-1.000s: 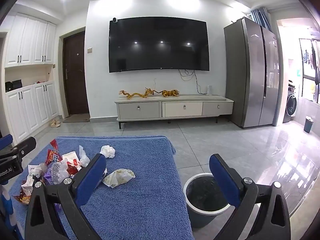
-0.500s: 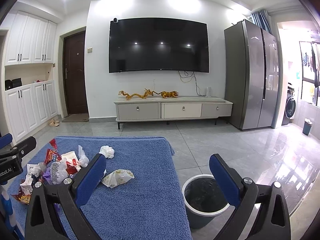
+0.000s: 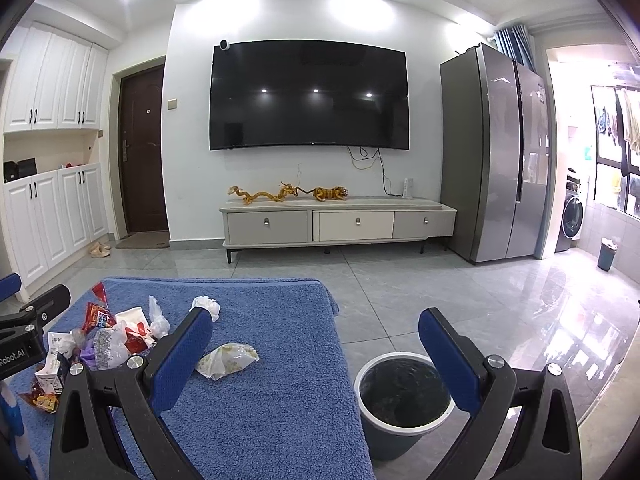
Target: Collect trash
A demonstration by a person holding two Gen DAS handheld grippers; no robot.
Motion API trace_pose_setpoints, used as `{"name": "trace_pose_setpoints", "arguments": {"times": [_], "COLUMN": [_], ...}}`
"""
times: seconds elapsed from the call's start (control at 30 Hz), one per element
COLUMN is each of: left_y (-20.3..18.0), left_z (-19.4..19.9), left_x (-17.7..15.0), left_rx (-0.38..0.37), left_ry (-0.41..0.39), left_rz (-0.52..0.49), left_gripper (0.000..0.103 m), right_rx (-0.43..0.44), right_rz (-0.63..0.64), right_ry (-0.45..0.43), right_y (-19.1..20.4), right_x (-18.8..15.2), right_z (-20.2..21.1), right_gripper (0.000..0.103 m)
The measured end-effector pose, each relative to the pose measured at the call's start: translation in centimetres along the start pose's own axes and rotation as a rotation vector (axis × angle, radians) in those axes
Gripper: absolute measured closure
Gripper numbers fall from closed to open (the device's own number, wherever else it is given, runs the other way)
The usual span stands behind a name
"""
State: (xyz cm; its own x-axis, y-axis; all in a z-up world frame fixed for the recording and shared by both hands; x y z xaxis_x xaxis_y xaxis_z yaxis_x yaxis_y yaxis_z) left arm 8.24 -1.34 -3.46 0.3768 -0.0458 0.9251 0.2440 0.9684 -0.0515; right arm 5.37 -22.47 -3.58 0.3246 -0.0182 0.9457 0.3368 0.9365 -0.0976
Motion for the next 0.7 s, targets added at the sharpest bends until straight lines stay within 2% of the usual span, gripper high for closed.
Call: {"name": "trace_pose_setpoints", "arguments": {"times": [0.27, 0.7], "left_y": [0.11, -0.51], "left_z": [0.12, 0.01], "left_x": [-0.41, -0.68], "left_rx": [-0.006, -0.018], "left_ry": [0.002, 0.026], "left_rz": [0.013, -0.016], "left_gripper": [0.003, 0.003], "right_rx": [0.007, 0.014], "right_rz": [-0.009, -0.009], "right_ry": [-0.016, 0.004], "right_y": [0.12, 0.10], "right_x": [0.24, -0.02], "right_z": [0.09, -0.08], "right_gripper": [0.000, 0.000]}}
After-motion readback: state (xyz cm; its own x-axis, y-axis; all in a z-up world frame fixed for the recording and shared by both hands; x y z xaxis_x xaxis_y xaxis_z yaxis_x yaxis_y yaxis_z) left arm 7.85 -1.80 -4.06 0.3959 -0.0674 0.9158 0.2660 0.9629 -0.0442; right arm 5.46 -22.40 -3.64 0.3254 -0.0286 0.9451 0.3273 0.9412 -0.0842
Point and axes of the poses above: each gripper's, at about its wrist camera, not at the fingertips, and z roughly against the way its jaws point, y to its left, x to its top, the point moved 9 cm from there along -z, roughly the way its jaws point, and after that the axes turned 15 degrees about -x, right-handed, at the moved point
